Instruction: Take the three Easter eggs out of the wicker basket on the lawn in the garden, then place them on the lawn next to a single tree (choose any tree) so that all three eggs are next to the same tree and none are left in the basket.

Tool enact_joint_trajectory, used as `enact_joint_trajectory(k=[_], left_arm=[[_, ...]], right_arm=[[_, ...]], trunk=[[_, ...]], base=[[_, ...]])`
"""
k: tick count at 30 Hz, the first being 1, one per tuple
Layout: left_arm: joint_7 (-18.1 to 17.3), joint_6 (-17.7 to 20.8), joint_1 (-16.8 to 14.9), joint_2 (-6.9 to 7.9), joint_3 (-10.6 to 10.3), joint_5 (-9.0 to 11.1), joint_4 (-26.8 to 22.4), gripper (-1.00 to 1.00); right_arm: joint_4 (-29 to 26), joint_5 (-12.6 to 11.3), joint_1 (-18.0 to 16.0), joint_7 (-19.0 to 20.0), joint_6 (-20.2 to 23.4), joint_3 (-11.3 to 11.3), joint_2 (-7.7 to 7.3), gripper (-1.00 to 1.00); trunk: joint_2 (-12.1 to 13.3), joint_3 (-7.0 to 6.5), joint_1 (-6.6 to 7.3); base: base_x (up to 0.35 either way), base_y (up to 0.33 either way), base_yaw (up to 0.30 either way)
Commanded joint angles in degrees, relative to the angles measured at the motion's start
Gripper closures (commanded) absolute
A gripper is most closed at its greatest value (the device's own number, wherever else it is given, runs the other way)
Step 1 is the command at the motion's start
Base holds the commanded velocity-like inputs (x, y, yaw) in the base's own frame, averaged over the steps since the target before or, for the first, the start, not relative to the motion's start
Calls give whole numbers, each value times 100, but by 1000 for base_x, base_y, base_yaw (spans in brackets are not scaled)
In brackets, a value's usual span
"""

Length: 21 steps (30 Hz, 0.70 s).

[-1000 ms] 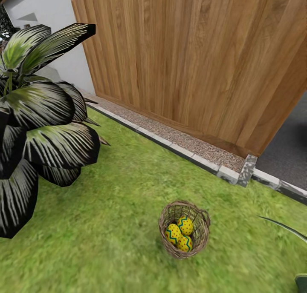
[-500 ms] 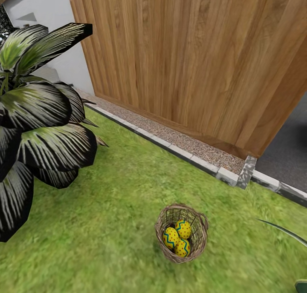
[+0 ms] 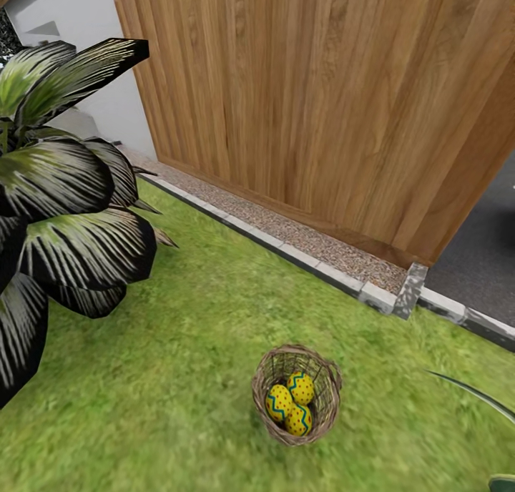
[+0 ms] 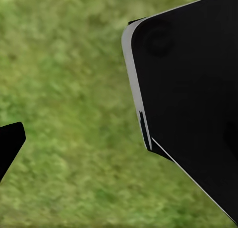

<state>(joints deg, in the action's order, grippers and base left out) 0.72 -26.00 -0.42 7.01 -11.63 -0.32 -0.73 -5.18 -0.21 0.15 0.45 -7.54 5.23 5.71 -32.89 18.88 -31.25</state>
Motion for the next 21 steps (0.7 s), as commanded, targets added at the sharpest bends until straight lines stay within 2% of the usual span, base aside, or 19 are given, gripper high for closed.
enact_joint_trajectory(k=[1,14,21], left_arm=[[8,-19,-2,1,-23,-3,3,-100],[8,-21,-2,2,-23,0,3,-100],[8,-22,-2,2,-21,3,3,-100]], right_arm=[[-7,-3,2,-1,-9,34,-1,-100],[-10,-2,1,-1,-10,48,1,-100],[-19,-5,2,-1,-10,48,7,-100]], trunk=[[-6,6,-2],[-6,6,-2],[-6,6,-2]], base=[[80,-23,0],[134,-53,0],[50,-95,0]])
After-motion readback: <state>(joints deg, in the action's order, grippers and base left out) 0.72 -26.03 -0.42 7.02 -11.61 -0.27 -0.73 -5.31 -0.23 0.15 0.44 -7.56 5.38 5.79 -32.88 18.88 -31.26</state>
